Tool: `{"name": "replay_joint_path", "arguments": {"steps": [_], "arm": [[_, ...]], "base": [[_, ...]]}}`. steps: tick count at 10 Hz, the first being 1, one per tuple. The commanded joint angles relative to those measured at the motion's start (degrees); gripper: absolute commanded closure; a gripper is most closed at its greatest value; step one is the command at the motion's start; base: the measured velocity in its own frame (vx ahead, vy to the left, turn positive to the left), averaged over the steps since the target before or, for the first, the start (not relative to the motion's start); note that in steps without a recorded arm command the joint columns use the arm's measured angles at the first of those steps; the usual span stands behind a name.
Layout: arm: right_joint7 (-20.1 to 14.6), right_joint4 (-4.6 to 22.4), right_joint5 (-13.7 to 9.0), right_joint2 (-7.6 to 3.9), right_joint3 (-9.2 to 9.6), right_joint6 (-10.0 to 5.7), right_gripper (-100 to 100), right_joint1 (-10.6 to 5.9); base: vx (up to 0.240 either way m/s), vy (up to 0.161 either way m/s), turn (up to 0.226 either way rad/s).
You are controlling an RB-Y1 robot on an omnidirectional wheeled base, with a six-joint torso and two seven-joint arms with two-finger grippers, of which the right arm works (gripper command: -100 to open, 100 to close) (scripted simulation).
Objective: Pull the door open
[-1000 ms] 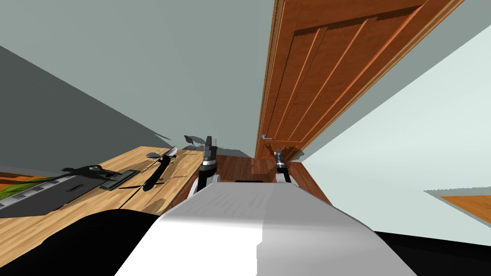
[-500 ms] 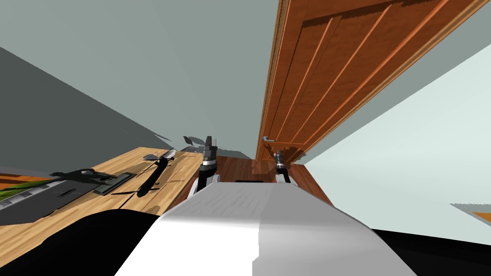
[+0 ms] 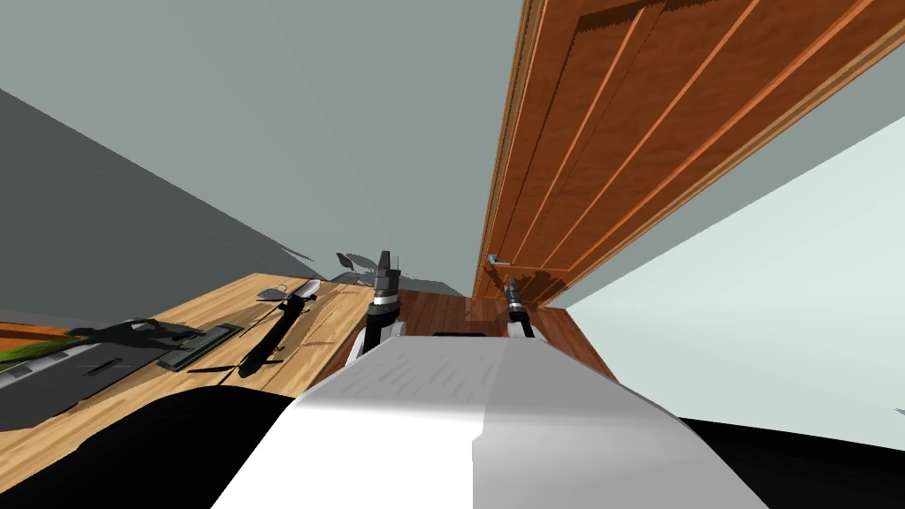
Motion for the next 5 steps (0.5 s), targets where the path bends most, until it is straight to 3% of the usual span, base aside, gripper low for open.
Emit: {"name": "replay_joint_path", "arguments": {"steps": [1, 5], "arm": [[-0.1, 1.7, 0.0, -0.16, -0.04, -0.23, -100, -0.61], [0.0, 6.0, -0.1, -0.38, -0.11, -0.76, -100, -2.17]], "base": [[0.087, -0.002, 0.016], [0.076, 0.003, 0.016]]}}
